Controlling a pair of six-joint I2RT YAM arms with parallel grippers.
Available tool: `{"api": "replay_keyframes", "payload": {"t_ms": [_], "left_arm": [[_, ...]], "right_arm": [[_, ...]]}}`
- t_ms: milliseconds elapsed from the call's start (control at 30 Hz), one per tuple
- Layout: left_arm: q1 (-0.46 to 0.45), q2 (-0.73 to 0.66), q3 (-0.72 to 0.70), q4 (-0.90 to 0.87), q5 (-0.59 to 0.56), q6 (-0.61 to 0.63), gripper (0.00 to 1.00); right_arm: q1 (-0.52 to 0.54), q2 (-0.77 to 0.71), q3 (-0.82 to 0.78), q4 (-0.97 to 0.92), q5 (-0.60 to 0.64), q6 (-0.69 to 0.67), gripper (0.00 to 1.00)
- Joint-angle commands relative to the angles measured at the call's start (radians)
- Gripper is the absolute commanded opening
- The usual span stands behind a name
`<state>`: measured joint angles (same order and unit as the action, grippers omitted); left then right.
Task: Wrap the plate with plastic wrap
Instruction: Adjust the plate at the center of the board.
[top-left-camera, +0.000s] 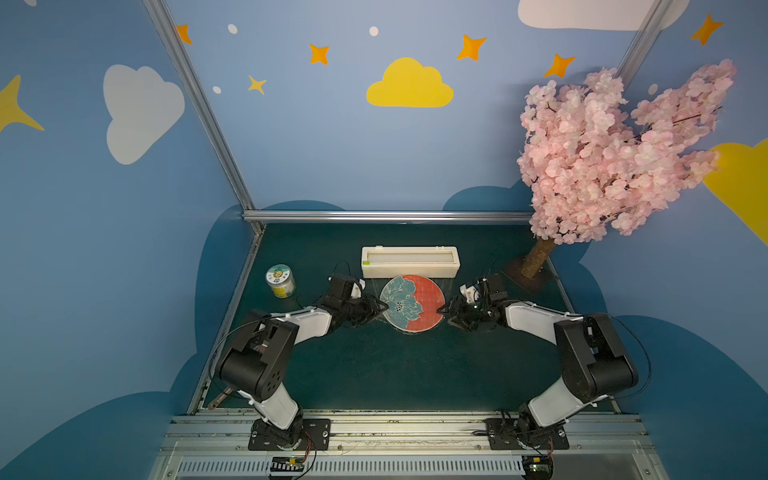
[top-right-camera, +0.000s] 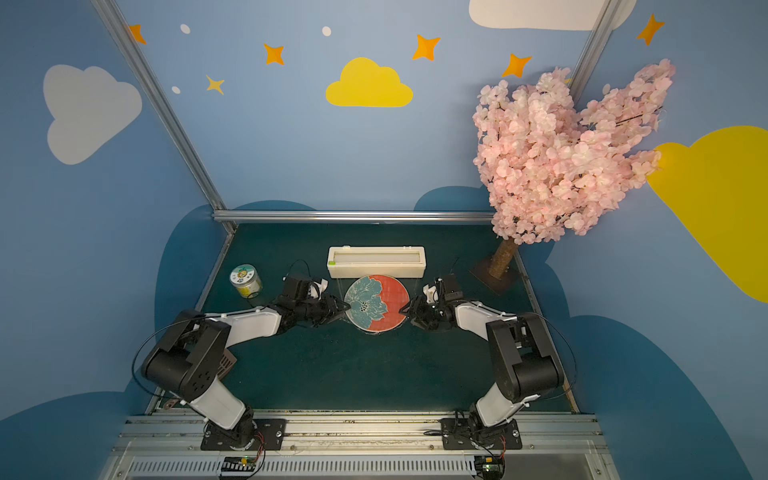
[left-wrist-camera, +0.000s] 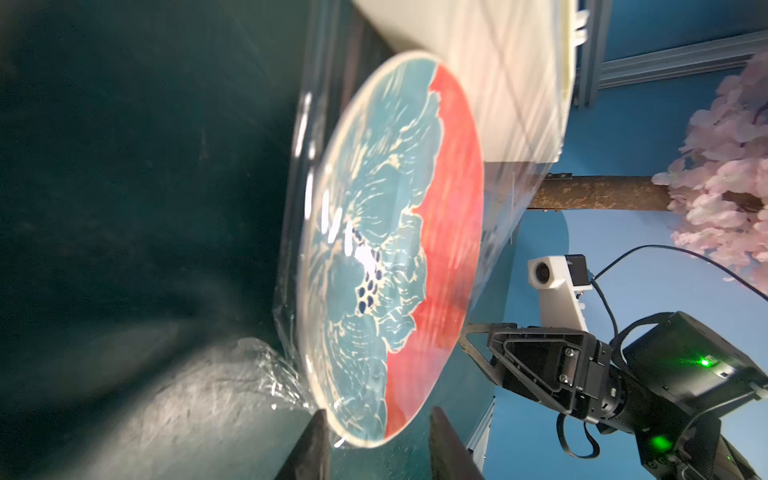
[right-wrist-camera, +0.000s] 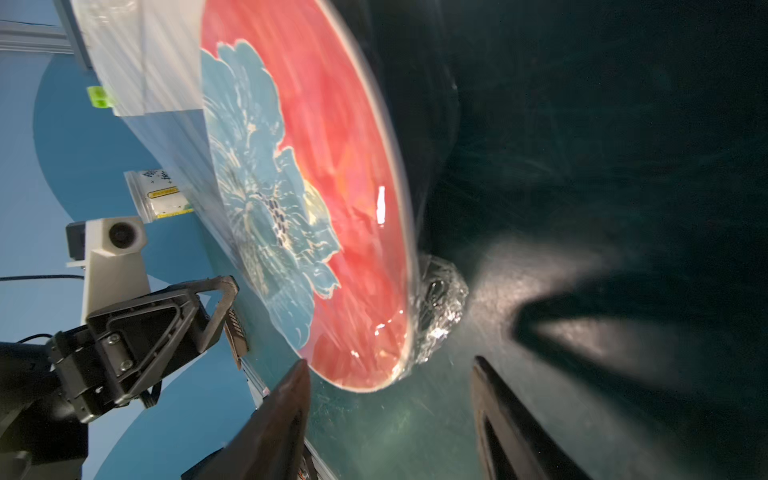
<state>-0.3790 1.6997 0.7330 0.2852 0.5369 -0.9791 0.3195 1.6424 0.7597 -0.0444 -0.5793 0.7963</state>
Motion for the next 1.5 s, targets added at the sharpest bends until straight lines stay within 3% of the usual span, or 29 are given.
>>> {"api": "replay_keyframes", "payload": {"t_ms": [0, 200, 400, 600, 800, 1100, 1267, 1467], "left_arm": [[-0.005, 0.04, -0.016, 0.108, 0.043, -0.069, 0.36], [-0.007, 0.078, -0.026, 0.173, 0.032, -0.108, 0.27], [-0.016, 0.126, 0.002, 0.205, 0.042, -0.133, 0.19], [-0.027, 0.18, -0.009, 0.275, 0.055, -0.162, 0.18], [-0.033, 0.22, -0.049, 0.435, 0.072, -0.235, 0.21], [-0.036, 0.17, -0.103, 0.516, 0.064, -0.271, 0.08], [-0.041, 0.146, -0.133, 0.517, 0.048, -0.264, 0.09], [-0.041, 0.2, -0.151, 0.548, 0.054, -0.26, 0.25]], "right_arm": [[0.019, 0.028, -0.02, 0.099, -0.018, 0.077, 0.6], [0.035, 0.076, -0.028, 0.183, -0.018, 0.124, 0.54], [0.056, 0.141, -0.001, 0.277, -0.025, 0.194, 0.39], [0.072, 0.186, 0.0, 0.335, -0.024, 0.225, 0.35], [0.082, 0.193, -0.015, 0.38, -0.025, 0.244, 0.24], [0.086, 0.132, -0.064, 0.373, -0.017, 0.24, 0.23], [0.091, 0.1, -0.066, 0.336, -0.003, 0.218, 0.23], [0.091, 0.133, -0.06, 0.311, 0.015, 0.187, 0.26]]}}
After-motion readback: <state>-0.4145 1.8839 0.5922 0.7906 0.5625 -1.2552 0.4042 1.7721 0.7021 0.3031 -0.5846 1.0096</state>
